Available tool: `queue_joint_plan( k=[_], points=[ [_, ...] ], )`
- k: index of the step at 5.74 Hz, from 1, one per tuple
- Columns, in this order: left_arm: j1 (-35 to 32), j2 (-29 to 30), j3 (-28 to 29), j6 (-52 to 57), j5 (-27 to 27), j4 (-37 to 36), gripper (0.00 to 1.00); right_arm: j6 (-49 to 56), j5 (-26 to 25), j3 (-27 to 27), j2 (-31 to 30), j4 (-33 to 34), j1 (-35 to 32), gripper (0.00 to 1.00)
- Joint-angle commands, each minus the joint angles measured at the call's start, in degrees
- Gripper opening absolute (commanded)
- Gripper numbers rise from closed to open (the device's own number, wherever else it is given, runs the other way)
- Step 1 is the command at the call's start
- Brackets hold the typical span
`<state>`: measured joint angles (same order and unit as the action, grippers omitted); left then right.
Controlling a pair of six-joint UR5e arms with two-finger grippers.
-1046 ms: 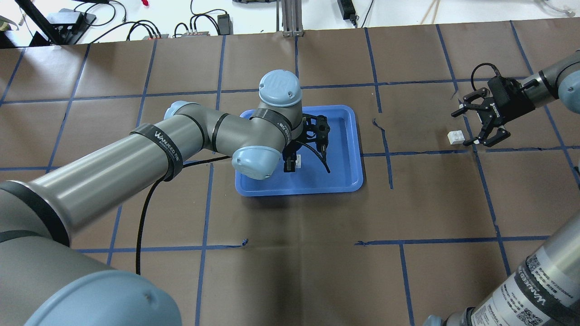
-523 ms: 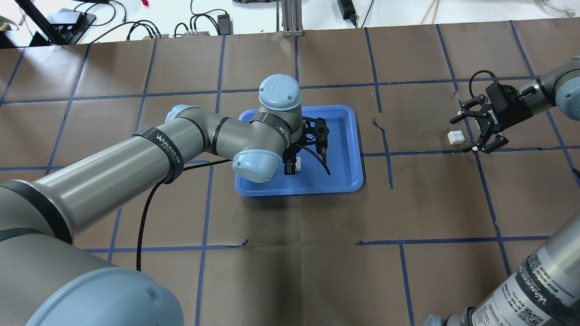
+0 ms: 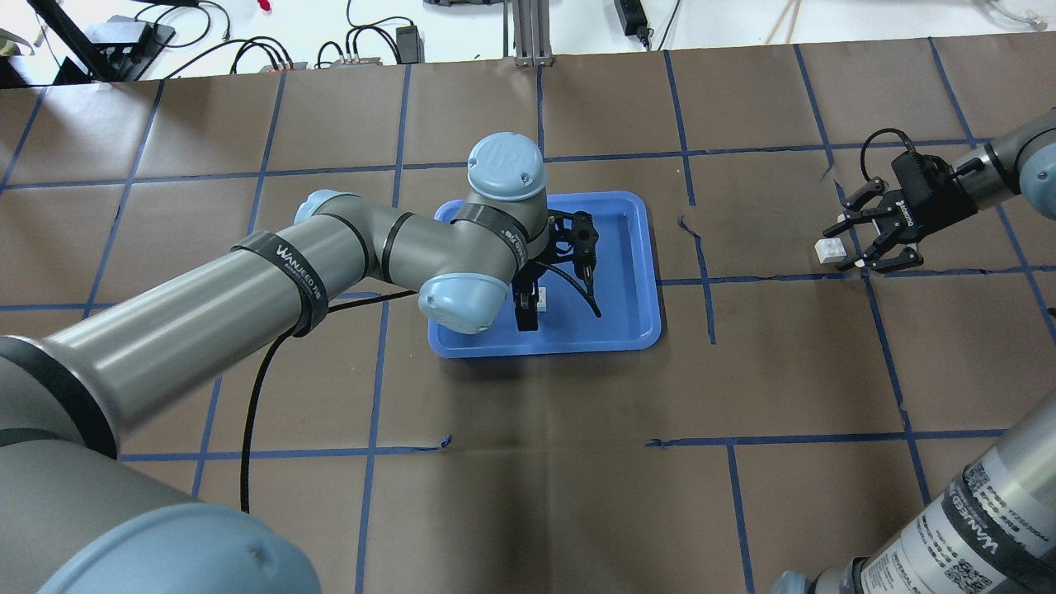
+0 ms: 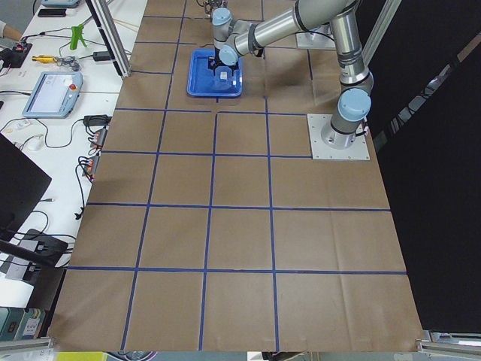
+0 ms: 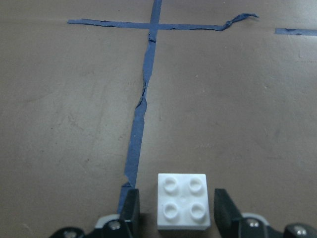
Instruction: Assemble white blocks and place on blue tray
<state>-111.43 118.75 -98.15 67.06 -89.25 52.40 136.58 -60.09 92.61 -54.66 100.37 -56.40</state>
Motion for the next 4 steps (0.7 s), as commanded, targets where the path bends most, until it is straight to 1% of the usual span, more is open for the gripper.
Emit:
queue_joint_plan(
  k=[1,2,4],
  points=[
    [0.86,-7.09,4.35,0.0,2.04,13.6,0.99,0.09,0.06,-0.15,-0.09,0.01,0.06,0.44],
    [2.95,-12.79,7.59,0.0,2.32,24.04,0.99,0.17,-0.02,-0.41,-0.18,0.01,0.06,0.34],
    [6.74,-21.07,11.91,0.79,4.43,42.42,0.99,-0.17,0.15,-0.59,-2.62,-0.43,-0.02,0.27]
  ],
)
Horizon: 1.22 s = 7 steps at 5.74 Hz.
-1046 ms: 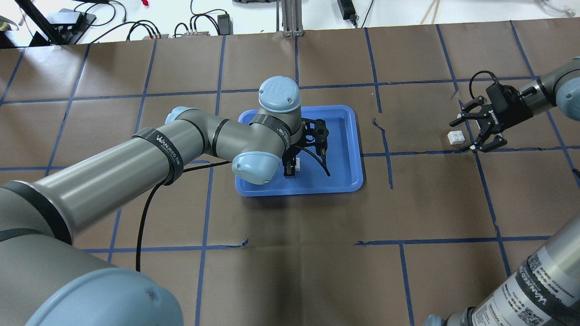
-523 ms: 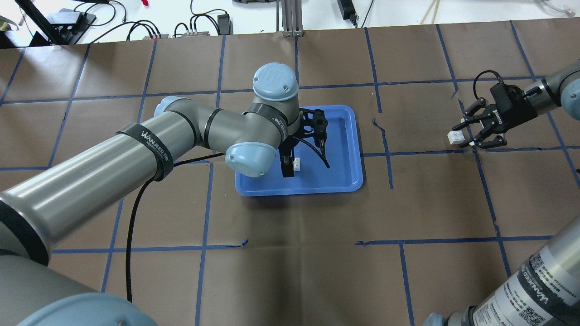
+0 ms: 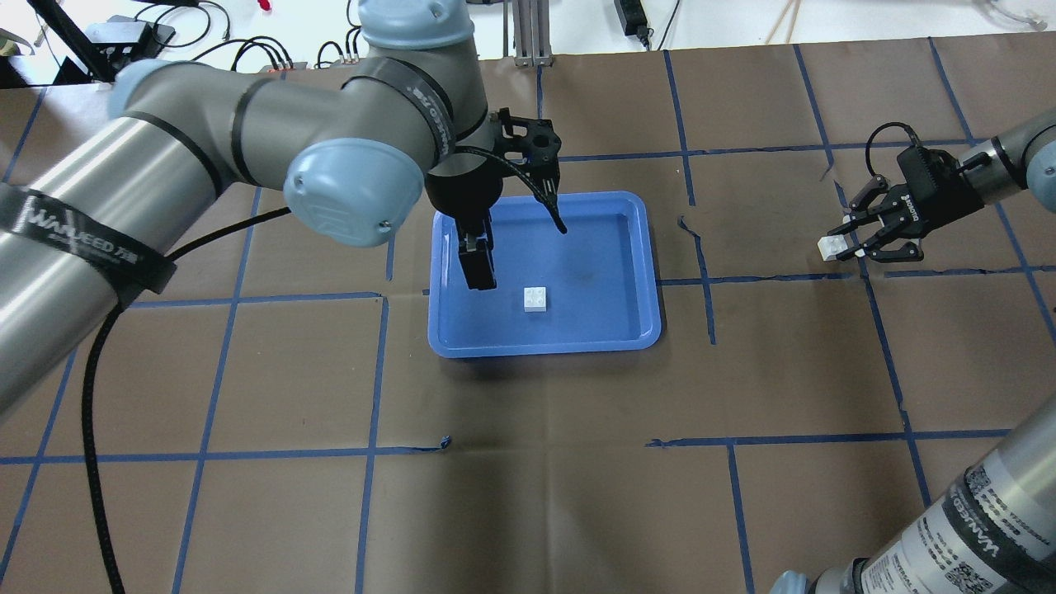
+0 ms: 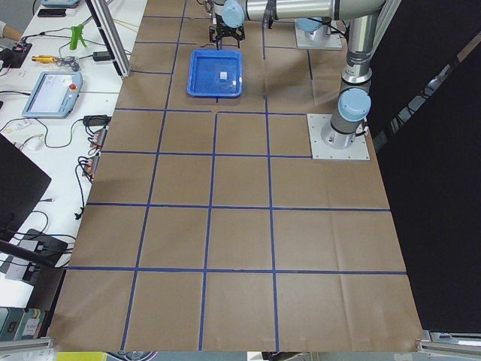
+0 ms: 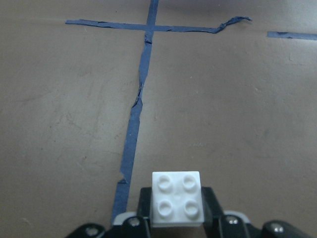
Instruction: Assemble white blocks and place on blue tray
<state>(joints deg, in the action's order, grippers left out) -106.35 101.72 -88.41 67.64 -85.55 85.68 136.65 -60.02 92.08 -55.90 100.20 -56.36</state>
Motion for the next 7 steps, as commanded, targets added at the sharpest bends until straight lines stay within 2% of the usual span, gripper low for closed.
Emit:
queue_joint_plan(
  k=[1,2,3,4,5,6,7],
  points=[
    [1.94,-6.16,3.4,-0.23,0.3,14.29,0.99,-1.02,0.42,0.03,-5.06,-0.61,-0.59,0.26],
    [1.94,-7.4,2.89,-2.4,-0.22,14.34,0.99,-4.25,0.69,0.64,-8.49,-1.49,-1.29,0.26],
    [2.37,-7.76,1.85,-9.91,-4.75,14.17,0.99,-5.41,0.95,1.08,-9.92,-1.49,-4.87,0.26],
    [2.81,-7.77,2.62,-24.6,-5.49,12.77,0.99,-7.77,3.91,2.56,-11.67,-1.41,-8.99,0.26],
    [4.38,-8.11,1.41,-38.76,-5.59,6.58,0.99,-8.49,9.16,6.67,-12.91,-0.97,-11.56,0.26],
    [8.4,-9.42,1.4,-49.25,-5.07,5.82,0.99,-11.46,10.35,9.32,-13.36,2.25,-14.02,0.26],
    [12.97,-10.65,1.31,-52.32,-4.19,5.73,0.99,-17.49,11.49,10.21,-13.54,6.2,-17.44,0.26]
  ],
)
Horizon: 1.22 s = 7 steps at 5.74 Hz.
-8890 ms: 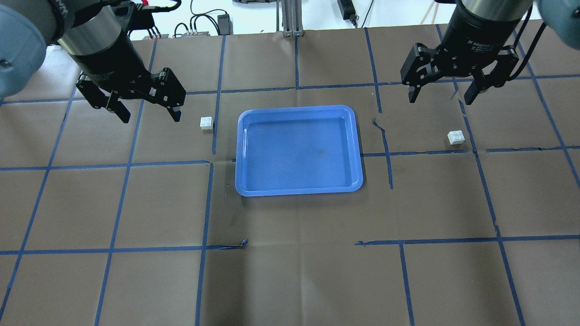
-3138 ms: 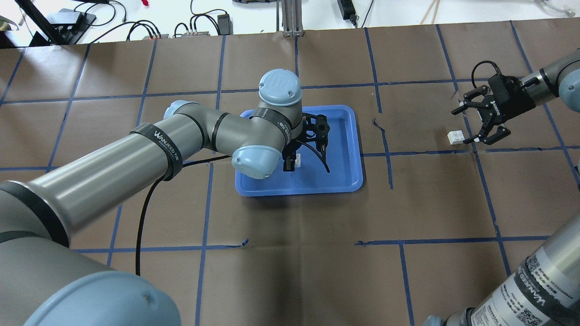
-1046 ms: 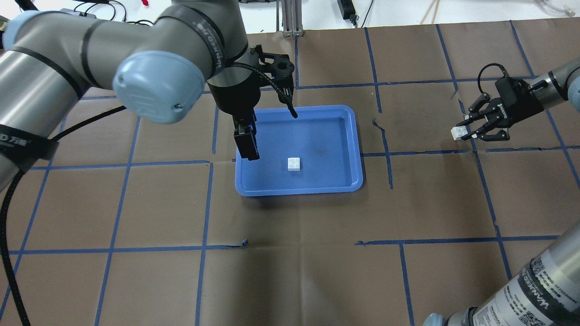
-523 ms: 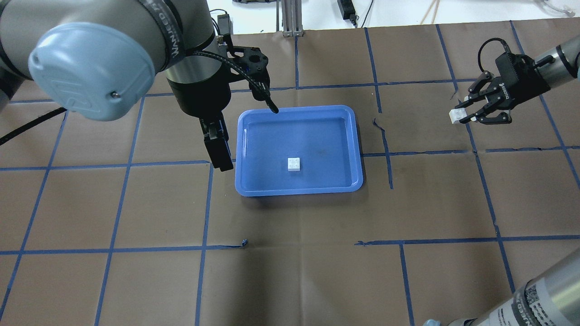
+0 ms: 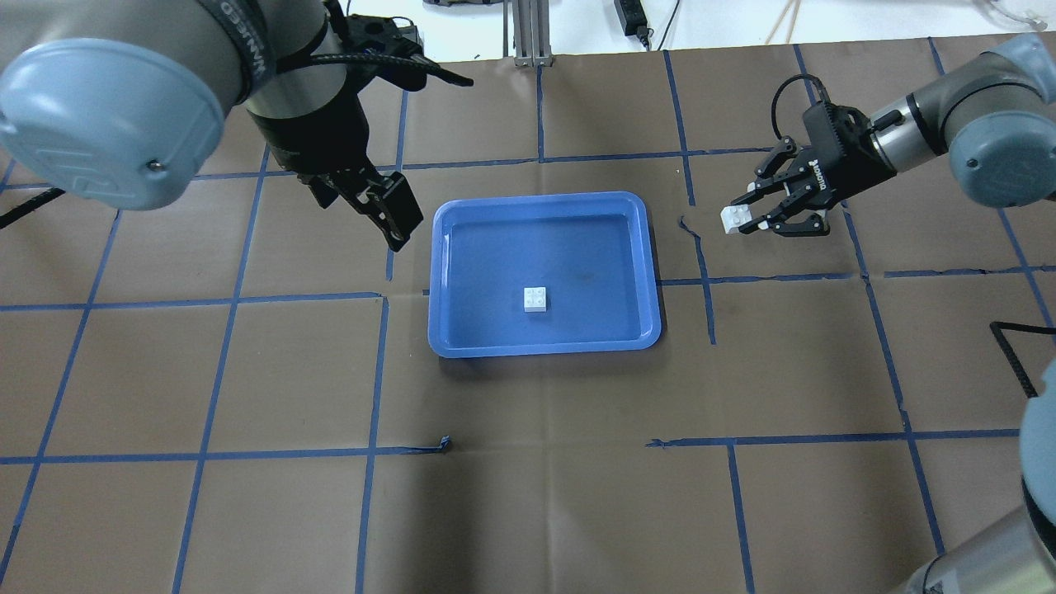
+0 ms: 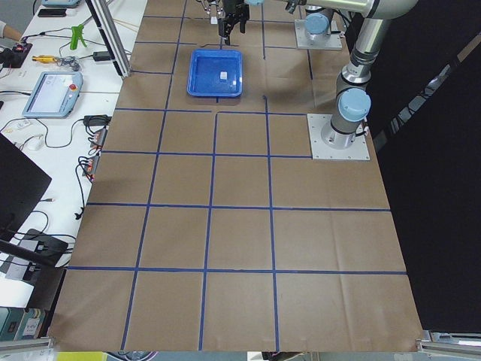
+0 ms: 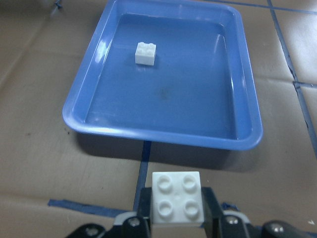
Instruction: Assemble white blocks and place on blue tray
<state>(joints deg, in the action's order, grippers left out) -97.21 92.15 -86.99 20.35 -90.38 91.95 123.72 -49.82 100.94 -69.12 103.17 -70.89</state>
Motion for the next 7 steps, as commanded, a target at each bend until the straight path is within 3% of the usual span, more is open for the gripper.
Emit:
queue_joint_plan(
  k=[1,2,4,6,7],
  points=[
    [4.48,-2.22,0.07,-9.14,0.55,-2.37,0.99,-11.51,1.82,3.28,-0.31,10.75,-6.07,0.26],
    [4.31,-2.41,-0.63,-17.45,0.64,-4.13,0.99,-20.71,2.18,8.08,-0.31,22.84,-9.33,0.26],
    [4.31,-3.81,-1.95,-19.81,0.29,-4.41,0.99,-40.49,2.36,14.97,1.7,46.32,-15.04,0.25],
    [4.48,-4.69,-2.48,-19.2,0.38,-3.97,0.99,-43.13,1.92,16.73,3.2,49.67,-19.1,0.22],
    [4.48,-4.78,-2.57,-19.2,0.46,-3.97,0.99,-43.22,2.0,20.14,3.29,53.94,-19.2,0.22]
  ],
)
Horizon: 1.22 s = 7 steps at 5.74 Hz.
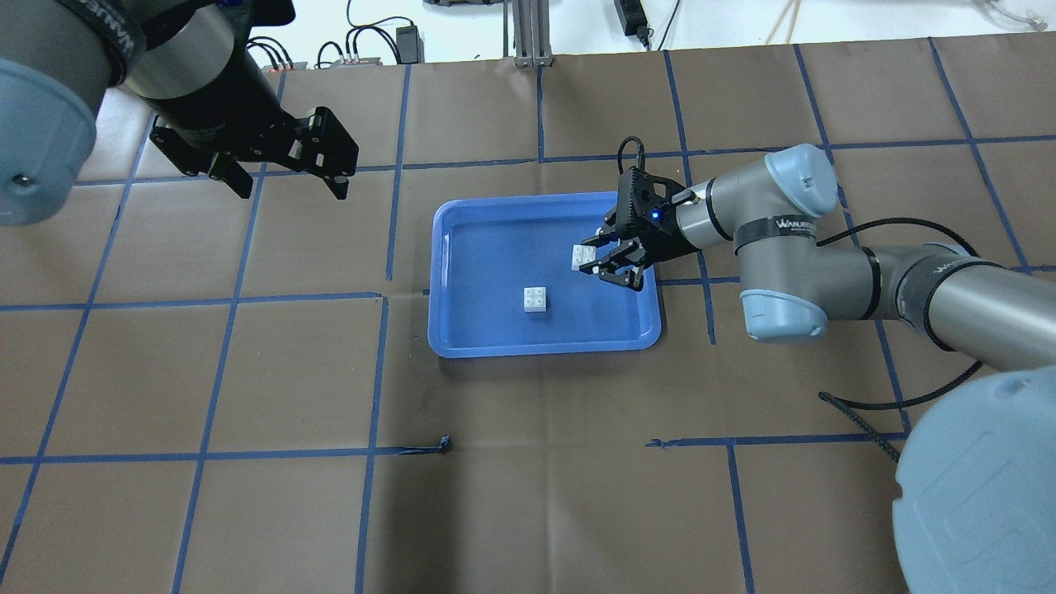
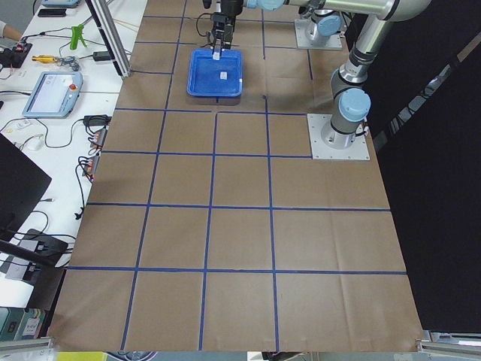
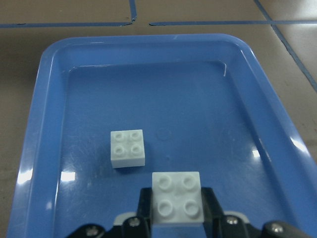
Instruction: Assemble white blocks and place on blue tray
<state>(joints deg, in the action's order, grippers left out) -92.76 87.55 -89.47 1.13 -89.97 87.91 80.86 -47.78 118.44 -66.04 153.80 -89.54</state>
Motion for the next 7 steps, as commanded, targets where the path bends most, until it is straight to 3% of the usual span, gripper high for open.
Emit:
queue_joint_plan(
  k=[1,7],
  points=[
    [0.03,-0.19,-0.01,0.02,0.06,0.07,0.99,-0.35,0.32,3.97,0.21,5.0,-0.55,0.22],
    [0.03,-0.1,-0.09,-0.25,0.24,-0.11,0.99,-1.58,0.5,3.55,3.28,7.04,-1.51,0.22]
  ],
)
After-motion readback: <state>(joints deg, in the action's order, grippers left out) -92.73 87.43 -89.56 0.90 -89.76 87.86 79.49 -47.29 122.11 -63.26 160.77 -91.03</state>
